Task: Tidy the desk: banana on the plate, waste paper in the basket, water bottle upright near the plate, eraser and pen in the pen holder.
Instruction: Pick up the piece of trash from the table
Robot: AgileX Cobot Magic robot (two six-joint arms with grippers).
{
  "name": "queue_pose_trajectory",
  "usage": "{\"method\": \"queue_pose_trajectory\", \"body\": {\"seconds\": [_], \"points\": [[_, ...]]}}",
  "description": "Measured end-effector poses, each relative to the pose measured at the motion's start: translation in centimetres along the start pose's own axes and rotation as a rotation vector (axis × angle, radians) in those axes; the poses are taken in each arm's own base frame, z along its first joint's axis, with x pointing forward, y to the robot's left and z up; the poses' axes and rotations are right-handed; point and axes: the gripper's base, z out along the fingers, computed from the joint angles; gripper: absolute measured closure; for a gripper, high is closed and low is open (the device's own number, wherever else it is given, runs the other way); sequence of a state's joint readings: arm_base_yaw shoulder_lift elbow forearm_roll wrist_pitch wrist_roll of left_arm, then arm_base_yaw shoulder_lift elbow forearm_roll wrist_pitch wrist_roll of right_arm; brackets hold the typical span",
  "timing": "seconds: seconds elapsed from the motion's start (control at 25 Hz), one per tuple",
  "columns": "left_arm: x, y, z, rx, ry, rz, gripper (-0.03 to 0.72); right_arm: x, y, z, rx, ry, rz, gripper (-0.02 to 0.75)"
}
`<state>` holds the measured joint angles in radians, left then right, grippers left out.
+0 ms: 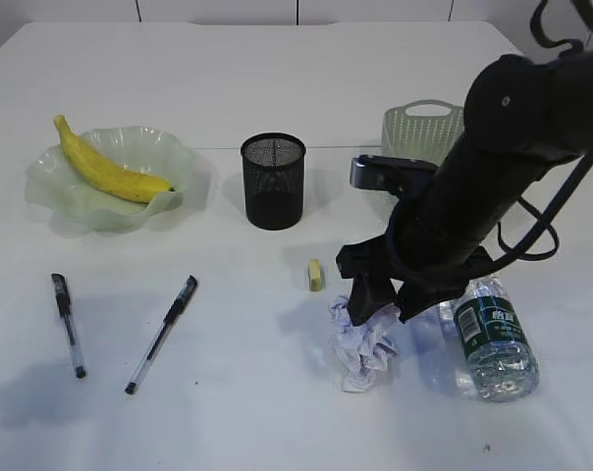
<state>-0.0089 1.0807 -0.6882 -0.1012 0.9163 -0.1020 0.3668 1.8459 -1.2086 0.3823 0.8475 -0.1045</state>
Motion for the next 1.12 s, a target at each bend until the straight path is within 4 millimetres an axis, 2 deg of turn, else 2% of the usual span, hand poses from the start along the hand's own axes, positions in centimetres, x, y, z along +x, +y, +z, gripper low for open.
{"method": "queue_pose_trajectory", "body": {"seconds": [0.28,0.6,0.72,0.88,0.96,1.12], "points": [[0.0,0.0,0.0,0.0,-0.001,0.0,0.326,-0.3,1.5,2.7,-0.01,0.037,-0.038,0.297],[0.0,0.0,0.0,0.0,-0.002,0.0,0.326,-0.3,1.2,4.9,-0.003,0.088,-0.028,0.307],[0.0,0.0,0.0,0.0,-0.002,0.0,0.326,-0.4,1.2,5.0,-0.003,0.089,-0.027,0.403],[0.0,0.0,0.0,0.0,-0.002,0.0,0.326,-0.4,1.2,5.0,-0.006,0.089,-0.023,0.58],[0.0,0.0,0.0,0.0,-0.002,0.0,0.326,-0.3,1.2,5.0,-0.006,0.096,-0.023,0.612],[0.0,0.0,0.0,0.0,-0.002,0.0,0.326,-0.1,1.3,4.9,-0.009,0.123,-0.021,0.62]]}}
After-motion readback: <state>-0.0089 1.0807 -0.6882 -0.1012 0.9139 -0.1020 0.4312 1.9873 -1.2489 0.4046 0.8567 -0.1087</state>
